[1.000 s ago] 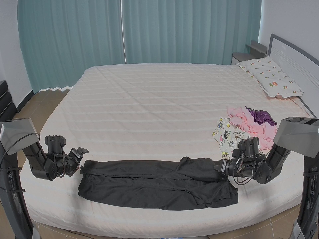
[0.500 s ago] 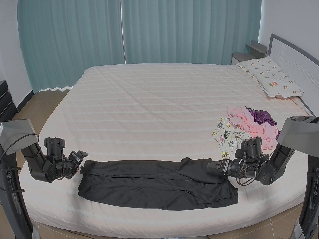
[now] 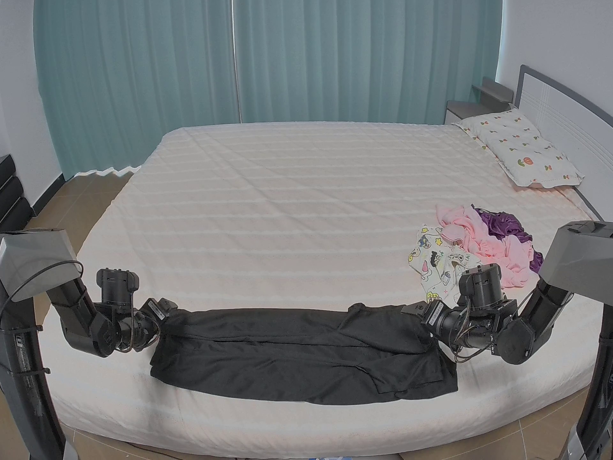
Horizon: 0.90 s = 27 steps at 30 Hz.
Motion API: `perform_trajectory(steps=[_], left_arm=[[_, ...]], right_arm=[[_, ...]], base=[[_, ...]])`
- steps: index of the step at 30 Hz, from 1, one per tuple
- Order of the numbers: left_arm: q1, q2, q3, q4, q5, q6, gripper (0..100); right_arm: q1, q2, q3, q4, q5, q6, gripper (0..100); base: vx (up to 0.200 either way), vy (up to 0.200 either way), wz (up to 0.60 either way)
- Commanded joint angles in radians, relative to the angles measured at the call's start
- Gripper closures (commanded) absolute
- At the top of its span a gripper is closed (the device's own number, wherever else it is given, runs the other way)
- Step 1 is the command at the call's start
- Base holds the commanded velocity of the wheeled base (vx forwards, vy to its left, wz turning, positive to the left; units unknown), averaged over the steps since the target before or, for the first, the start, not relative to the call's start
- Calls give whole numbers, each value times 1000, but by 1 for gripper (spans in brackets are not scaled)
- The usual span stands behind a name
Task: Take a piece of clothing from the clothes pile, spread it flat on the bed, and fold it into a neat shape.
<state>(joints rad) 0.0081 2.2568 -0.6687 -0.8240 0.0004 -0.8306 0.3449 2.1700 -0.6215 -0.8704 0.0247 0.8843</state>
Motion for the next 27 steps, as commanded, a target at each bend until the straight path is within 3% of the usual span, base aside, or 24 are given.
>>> perform_trajectory(steps=[1, 2, 3, 9, 14, 27], left_arm=[[-17, 41, -29, 9, 26, -1, 0], [-16, 47, -32, 9, 30, -1, 0], [-16, 50, -35, 9, 33, -1, 100], [-14, 50, -38, 0, 84, -2, 100], [-14, 49, -51, -4, 127, -5, 100], [-16, 46, -42, -61, 131, -10, 100]], right_arm=[[9, -22, 23, -1, 0, 4, 0], [14, -25, 26, -1, -2, 4, 0], [19, -29, 28, -1, 0, 5, 0], [63, -16, 20, 13, -29, 84, 0], [94, 37, -27, 16, -74, 99, 0], [143, 94, -93, 73, -111, 142, 0]], base=[[0, 0, 0], [0, 0, 0], [0, 0, 0], [0, 0, 0], [0, 0, 0], [0, 0, 0]])
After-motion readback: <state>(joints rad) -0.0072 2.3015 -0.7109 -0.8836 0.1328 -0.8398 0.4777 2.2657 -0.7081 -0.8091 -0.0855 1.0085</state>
